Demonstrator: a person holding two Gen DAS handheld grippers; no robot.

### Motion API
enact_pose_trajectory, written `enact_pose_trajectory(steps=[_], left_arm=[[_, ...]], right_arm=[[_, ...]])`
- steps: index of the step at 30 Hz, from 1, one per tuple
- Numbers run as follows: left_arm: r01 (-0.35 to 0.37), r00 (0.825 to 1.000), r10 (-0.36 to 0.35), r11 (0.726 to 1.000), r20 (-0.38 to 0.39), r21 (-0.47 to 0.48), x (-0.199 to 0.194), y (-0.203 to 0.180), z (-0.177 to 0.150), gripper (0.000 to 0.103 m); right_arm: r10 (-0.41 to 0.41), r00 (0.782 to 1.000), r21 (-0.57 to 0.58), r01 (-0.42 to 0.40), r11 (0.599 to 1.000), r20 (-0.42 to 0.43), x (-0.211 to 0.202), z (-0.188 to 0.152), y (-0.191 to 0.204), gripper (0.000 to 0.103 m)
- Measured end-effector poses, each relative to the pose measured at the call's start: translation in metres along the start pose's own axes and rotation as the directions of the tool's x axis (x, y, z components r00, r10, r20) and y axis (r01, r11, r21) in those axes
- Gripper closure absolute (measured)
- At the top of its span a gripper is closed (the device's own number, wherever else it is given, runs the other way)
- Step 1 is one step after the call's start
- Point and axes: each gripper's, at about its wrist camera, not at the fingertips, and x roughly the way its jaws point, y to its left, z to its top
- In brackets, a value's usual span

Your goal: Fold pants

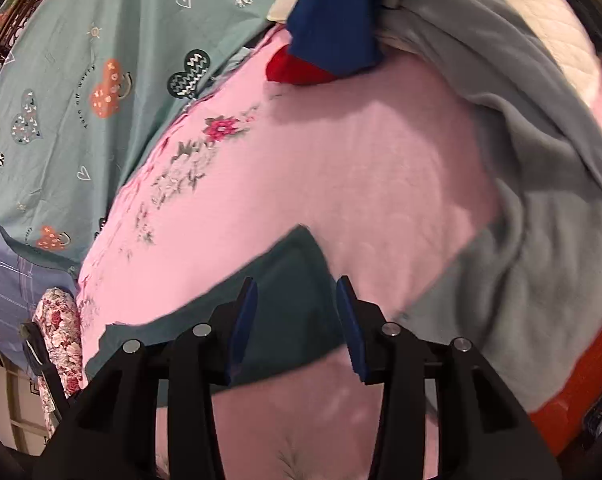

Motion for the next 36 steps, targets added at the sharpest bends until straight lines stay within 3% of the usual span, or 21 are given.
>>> enact_pose_trajectory(steps=[4,6,9,13,17,20,24,26,28,32,36], left_arm=[[0.012,0.999,-0.012,1.000,-0.030,-0.020,0.008,-0.001,0.001,0.002],[0.017,0.999,-0.018,0.999,-0.039,-0.034,0.009,0.001,0.003,0.002],[-0.008,1.000,0.007,0.999,-0.015,-0.052,0.004,0.007,0.008,0.002],[0.018,0.999,-0.014,0.993,0.037,-0.121,-0.005,0.022,0.023,0.002],[0.034,0.997,-0.023,0.988,0.074,-0.152,0.001,0.023,0.049,0.002],[-0.037,0.998,0.044,0.991,0.051,-0.126,0.022,0.015,0.063,0.002],[-0.054,0.998,0.057,0.992,0.018,-0.115,0.030,0.013,0.063,0.002],[-0.051,0.999,0.052,0.993,0.009,-0.102,0.031,0.012,0.057,0.002],[-0.041,0.999,0.043,0.993,0.011,-0.106,0.033,0.011,0.051,0.002],[0.017,1.000,-0.015,0.982,0.013,-0.189,0.037,0.022,0.047,0.002],[0.006,0.999,0.001,0.983,0.034,-0.186,0.036,0.019,0.043,0.002]], right_arm=[[-0.034,0.999,-0.034,0.034,0.999,-0.010,0.005,-0.016,0.001,0.060],[0.013,1.000,-0.038,-0.013,0.999,0.000,0.006,-0.016,0.016,0.060],[0.045,0.999,-0.139,-0.047,0.989,-0.021,0.021,-0.016,0.056,0.060],[0.089,0.991,-0.316,-0.115,0.942,-0.095,0.052,-0.025,0.111,0.061],[0.118,0.976,-0.374,-0.180,0.910,-0.183,0.085,-0.030,0.134,0.061],[-0.048,0.980,-0.431,-0.041,0.901,-0.192,0.103,-0.031,0.128,0.061],[0.064,0.992,-0.248,-0.089,0.965,-0.110,0.058,-0.009,0.086,0.060],[0.010,1.000,-0.162,-0.013,0.987,-0.020,0.030,0.000,0.053,0.060],[-0.052,0.999,-0.097,0.052,0.994,0.007,0.016,0.003,0.026,0.060],[-0.113,0.993,-0.088,0.111,0.990,-0.018,0.009,-0.001,0.004,0.060],[-0.133,0.990,-0.123,0.126,0.984,-0.050,0.021,-0.011,0.008,0.060]])
